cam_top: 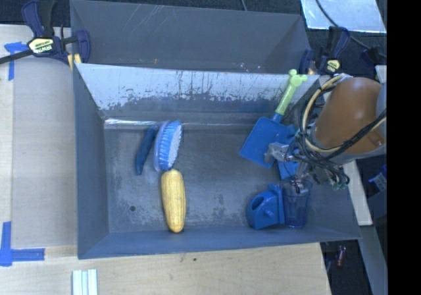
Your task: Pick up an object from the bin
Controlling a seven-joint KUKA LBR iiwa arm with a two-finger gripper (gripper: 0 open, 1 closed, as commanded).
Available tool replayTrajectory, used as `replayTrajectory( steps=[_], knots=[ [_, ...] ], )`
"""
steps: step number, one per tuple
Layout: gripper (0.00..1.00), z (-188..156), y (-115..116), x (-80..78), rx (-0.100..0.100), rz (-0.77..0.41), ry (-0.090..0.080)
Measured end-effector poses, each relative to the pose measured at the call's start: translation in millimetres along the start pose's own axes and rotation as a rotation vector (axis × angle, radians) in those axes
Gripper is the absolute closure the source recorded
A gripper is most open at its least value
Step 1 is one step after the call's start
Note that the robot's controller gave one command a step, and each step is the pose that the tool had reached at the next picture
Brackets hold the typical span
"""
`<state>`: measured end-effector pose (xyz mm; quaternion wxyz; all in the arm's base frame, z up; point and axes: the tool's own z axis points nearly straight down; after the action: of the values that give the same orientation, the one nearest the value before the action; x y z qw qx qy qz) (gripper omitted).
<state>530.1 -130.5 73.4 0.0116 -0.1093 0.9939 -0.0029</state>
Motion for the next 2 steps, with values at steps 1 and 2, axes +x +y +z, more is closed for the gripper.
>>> replayTrajectory(
  steps=[1, 2],
  knots=[
    [0.0, -59, -9, -5.7, -0.004, 0.052, 0.014],
    [0.0, -27, 33, 20.3, -0.003, 0.014, 0.007]
  ],
)
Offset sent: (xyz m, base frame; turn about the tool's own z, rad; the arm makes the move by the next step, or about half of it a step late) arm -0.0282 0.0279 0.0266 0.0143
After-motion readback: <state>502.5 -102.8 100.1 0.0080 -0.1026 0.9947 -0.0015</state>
